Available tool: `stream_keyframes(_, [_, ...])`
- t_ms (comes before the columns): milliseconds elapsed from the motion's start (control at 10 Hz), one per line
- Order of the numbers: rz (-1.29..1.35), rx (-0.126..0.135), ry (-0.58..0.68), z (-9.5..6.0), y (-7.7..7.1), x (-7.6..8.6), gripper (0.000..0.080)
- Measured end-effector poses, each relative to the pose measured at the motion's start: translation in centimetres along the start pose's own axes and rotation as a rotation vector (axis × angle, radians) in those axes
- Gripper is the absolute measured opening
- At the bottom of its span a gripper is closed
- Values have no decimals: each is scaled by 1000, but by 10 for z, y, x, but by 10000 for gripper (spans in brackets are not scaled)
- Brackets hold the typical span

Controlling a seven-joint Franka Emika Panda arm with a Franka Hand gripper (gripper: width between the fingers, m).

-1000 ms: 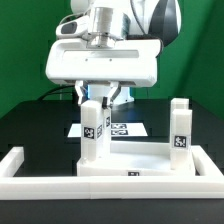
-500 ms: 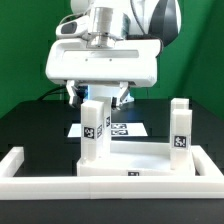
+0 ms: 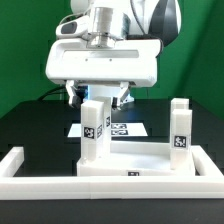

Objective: Assemble desk

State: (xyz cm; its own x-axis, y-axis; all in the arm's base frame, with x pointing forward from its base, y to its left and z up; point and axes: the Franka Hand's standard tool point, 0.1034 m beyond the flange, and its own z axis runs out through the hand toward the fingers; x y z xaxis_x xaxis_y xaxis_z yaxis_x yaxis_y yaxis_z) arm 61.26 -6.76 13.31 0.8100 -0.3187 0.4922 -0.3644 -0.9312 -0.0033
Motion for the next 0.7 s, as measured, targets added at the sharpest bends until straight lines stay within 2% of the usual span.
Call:
stream_keyframes(200, [21, 7, -76, -3, 15, 8, 649])
stream_keyframes(400, [52, 17, -150, -3, 19, 16, 649])
stream_keyframes(500, [78, 28, -230, -3, 18, 12, 649])
stream_keyframes(600, [97, 39, -349, -5, 9, 11, 649])
stream_keyframes(700, [109, 46, -426, -7, 1, 17, 649])
